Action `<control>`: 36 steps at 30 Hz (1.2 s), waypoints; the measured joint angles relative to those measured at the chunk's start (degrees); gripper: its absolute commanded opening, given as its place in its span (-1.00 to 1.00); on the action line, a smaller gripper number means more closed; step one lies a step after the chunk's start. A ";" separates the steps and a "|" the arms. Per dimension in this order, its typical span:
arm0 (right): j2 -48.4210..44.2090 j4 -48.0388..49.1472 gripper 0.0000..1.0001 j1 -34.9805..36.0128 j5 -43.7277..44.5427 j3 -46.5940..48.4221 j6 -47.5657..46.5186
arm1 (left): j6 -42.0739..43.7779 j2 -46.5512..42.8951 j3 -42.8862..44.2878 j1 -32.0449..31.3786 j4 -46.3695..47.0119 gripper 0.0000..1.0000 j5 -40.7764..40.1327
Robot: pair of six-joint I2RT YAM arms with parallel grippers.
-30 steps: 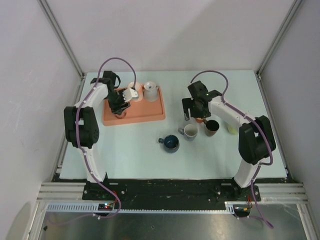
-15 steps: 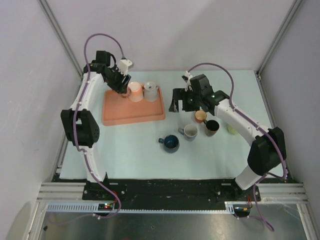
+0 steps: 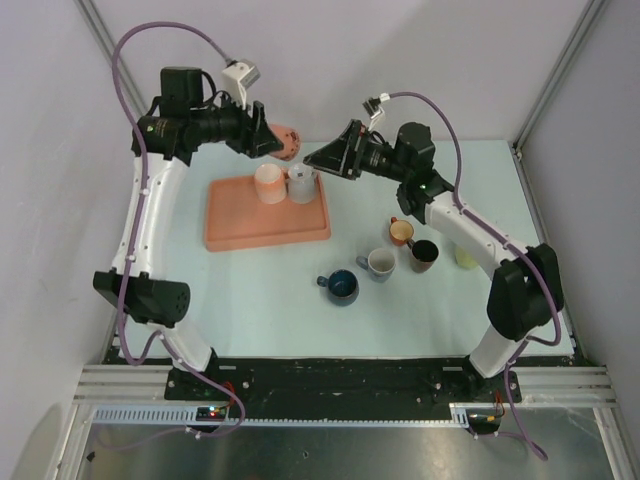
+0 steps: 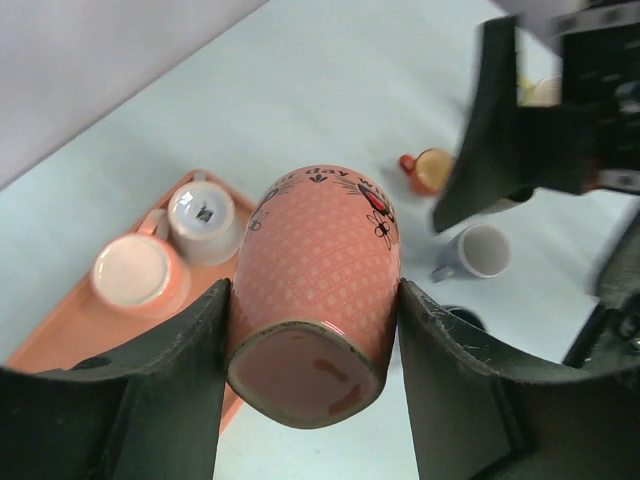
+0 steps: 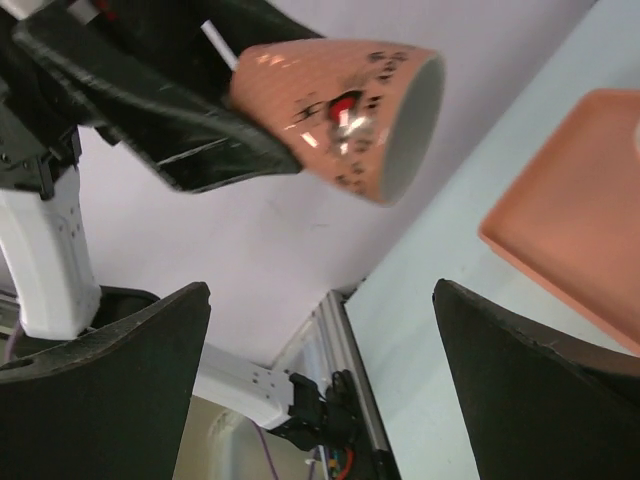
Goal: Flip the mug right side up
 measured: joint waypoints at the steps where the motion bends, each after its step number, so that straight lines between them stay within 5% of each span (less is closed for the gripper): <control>1: 0.85 1.77 0.91 -0.02 -0.50 0.42 1.70 | -1.16 -0.48 0.76 -0.33 0.04 -1.00 0.68; 14: 3.69 11.58 0.44 0.48 -3.26 5.49 12.09 | -9.25 -1.22 2.99 -3.30 -0.50 -0.99 7.26; 15: 3.85 12.04 0.34 0.61 -3.43 6.10 12.50 | -9.90 -1.22 2.99 -3.61 -0.48 -0.99 7.41; 20: 5.73 14.88 -0.83 0.55 -3.98 7.89 15.63 | -12.50 -1.38 3.45 -4.74 0.02 -0.96 9.46; 21: 6.01 15.58 -0.92 0.31 -4.28 7.89 16.63 | -13.03 -1.53 3.48 -4.81 -0.50 -0.87 10.29; 23: 5.99 17.94 -0.98 -0.04 -6.58 7.82 17.79 | -14.08 -1.55 3.48 -4.76 -0.55 -0.18 12.96; 24: 5.57 18.43 -0.99 -0.20 -7.37 7.74 17.97 | -14.23 -1.57 3.48 -4.76 -0.50 0.41 14.12; 26: 4.26 17.97 -1.00 -0.48 -7.63 6.95 17.51 | -14.38 -1.70 3.48 -4.96 -0.28 0.84 15.32; 31: -2.34 -0.87 -1.00 -0.28 0.15 5.75 5.46 | -11.32 -1.73 3.28 -5.27 0.00 0.99 8.90; 36: -8.39 -32.70 -1.00 2.69 20.96 9.07 -14.69 | -6.88 -1.73 2.16 -4.50 0.42 0.99 -7.28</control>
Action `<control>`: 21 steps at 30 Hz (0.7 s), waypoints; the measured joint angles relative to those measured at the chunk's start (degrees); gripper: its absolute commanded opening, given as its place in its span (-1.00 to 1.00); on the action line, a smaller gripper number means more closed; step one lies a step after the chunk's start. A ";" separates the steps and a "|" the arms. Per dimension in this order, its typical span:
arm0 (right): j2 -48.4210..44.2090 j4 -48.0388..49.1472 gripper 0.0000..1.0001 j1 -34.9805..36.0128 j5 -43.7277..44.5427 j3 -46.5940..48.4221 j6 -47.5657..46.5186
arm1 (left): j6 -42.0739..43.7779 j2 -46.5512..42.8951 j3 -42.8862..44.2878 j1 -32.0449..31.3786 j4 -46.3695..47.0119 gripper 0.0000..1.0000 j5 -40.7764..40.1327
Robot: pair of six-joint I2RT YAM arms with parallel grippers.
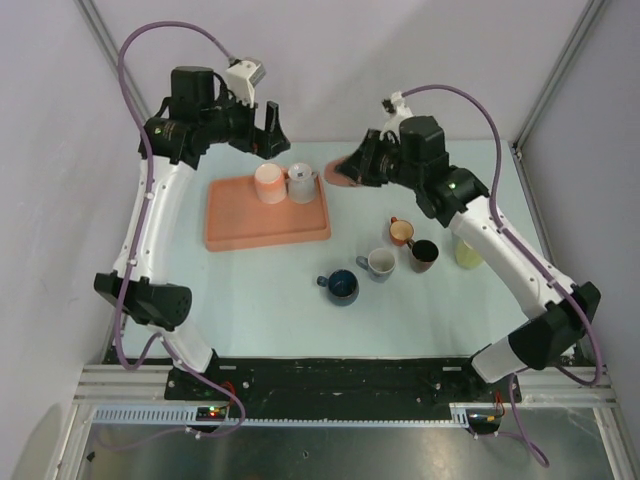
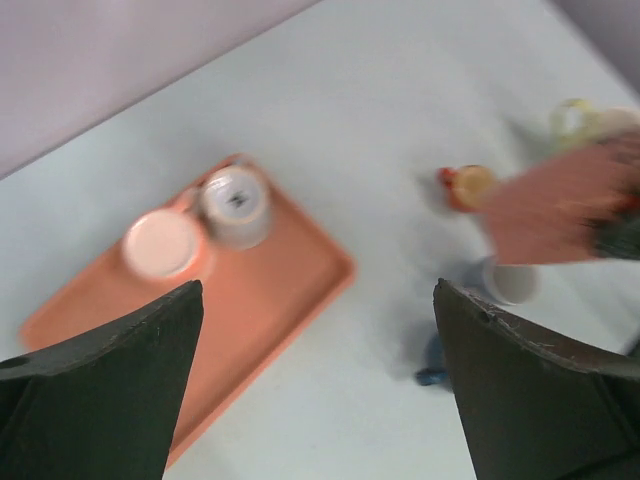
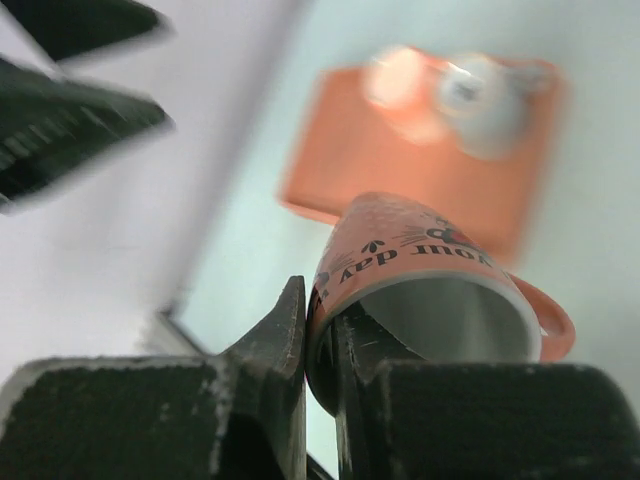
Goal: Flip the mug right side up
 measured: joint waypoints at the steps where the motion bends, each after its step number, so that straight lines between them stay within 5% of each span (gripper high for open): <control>1: -0.72 -7.65 -1.00 1.68 6.36 1.60 -3.67 | 0.66 0.04 -0.57 0.07 0.07 0.99 -3.50; 5: -2.64 -29.35 -1.00 8.02 24.90 3.96 -10.14 | 2.67 1.57 -2.78 0.11 0.09 0.99 -15.69; 11: -7.23 -46.38 -1.00 11.10 35.60 -8.15 -7.32 | 3.72 9.77 -2.75 0.11 0.39 0.99 -25.64; 21: -11.91 -43.56 -1.00 12.48 37.46 -31.26 0.79 | 4.66 28.85 4.81 0.15 0.68 0.99 -29.27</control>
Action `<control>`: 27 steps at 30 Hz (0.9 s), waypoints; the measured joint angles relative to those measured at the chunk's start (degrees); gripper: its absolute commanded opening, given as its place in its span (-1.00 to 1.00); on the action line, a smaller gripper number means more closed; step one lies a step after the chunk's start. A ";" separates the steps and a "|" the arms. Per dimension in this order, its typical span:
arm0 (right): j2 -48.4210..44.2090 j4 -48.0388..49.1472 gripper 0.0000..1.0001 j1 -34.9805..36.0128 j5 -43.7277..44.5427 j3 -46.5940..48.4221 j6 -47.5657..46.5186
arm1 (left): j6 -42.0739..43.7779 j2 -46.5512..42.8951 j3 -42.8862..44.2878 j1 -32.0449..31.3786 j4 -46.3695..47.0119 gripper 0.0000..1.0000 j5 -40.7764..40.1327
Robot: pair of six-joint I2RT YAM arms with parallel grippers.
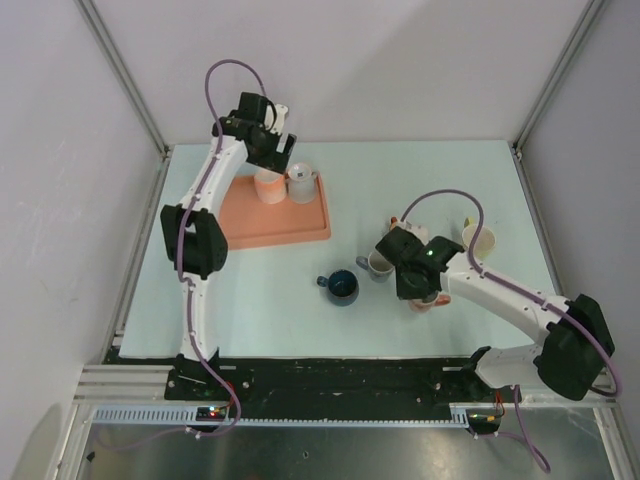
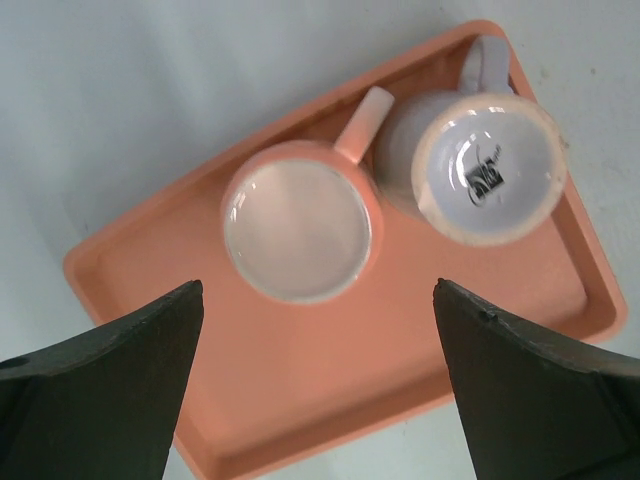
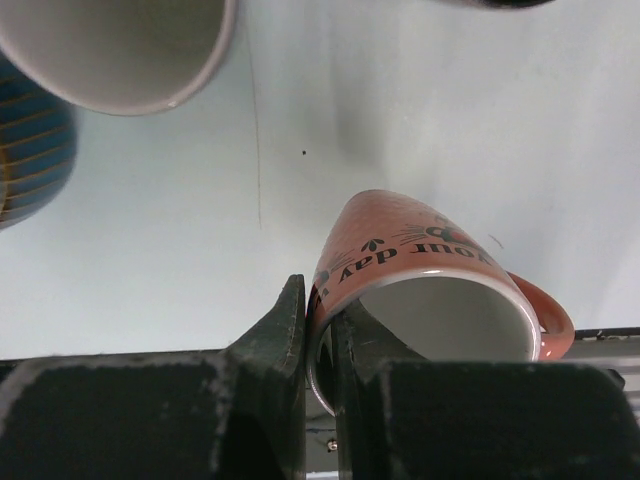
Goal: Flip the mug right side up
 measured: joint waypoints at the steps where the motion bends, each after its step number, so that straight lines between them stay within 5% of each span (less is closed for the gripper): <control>1: 0.15 1.29 -1.00 0.17 0.00 -1.75 0.57 | 0.02 1.14 1.03 -0.02 0.04 0.99 -0.24; 16: 2.69 13.11 -0.93 -0.02 -0.39 -10.51 3.52 | 3.63 7.52 2.75 0.61 1.88 0.98 0.02; 22: 2.75 15.17 -0.03 0.15 -0.48 -11.34 4.04 | 7.78 7.58 1.11 1.20 3.08 0.75 2.91; 27: 2.93 15.47 0.30 0.81 -0.37 -12.70 4.52 | 9.40 7.61 0.48 1.73 3.78 0.43 3.78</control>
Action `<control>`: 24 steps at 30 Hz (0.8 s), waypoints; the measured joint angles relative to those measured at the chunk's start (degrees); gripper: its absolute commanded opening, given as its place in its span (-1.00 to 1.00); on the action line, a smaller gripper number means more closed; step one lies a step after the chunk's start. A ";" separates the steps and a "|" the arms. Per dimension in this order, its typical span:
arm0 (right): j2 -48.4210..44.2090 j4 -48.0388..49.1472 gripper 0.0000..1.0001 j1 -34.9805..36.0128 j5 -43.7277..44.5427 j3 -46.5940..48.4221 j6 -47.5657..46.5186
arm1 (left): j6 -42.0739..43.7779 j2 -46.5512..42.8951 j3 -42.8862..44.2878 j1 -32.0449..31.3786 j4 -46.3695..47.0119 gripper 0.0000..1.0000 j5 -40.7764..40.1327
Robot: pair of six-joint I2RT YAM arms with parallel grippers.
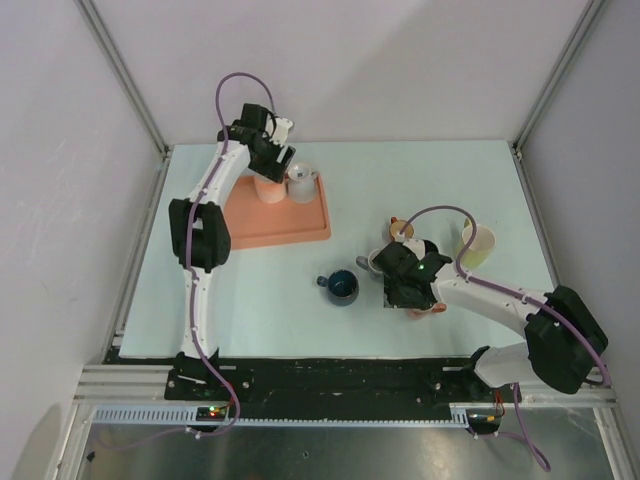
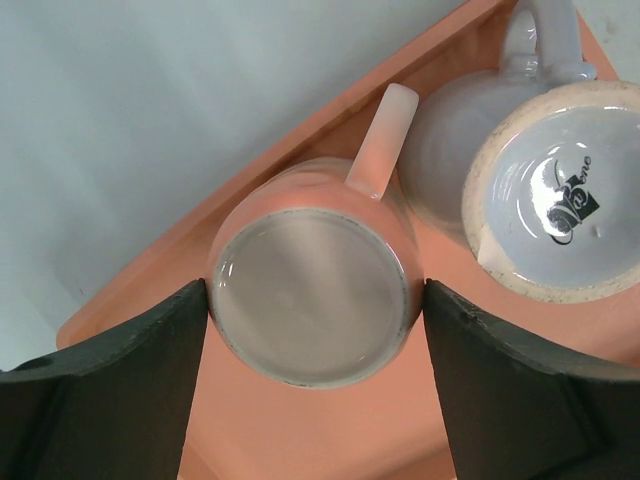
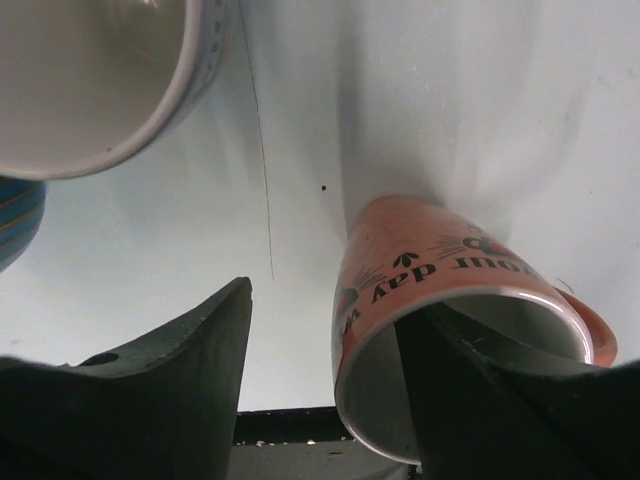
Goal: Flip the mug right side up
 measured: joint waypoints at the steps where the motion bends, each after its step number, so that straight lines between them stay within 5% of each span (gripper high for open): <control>1: -0.15 -0.07 0.33 0.17 0.07 0.04 0.00 | 0.15 0.00 -0.09 0.00 0.20 0.34 -0.02; 9: -3.69 -3.50 0.45 0.98 1.36 3.96 -0.68 | 1.75 -0.76 -2.03 0.09 1.77 -0.24 0.15; 16: -8.35 -5.01 0.48 0.92 2.21 7.58 -2.54 | 6.51 -8.79 -15.43 1.29 6.54 -0.29 1.73; 18: -9.38 -5.05 0.49 0.70 2.32 7.67 -3.04 | 8.72 -12.31 -20.48 2.49 7.91 -0.21 2.08; 24: -10.49 -4.33 0.52 -0.39 1.77 7.69 -5.11 | 15.93 -22.97 -34.88 6.23 6.36 0.52 3.82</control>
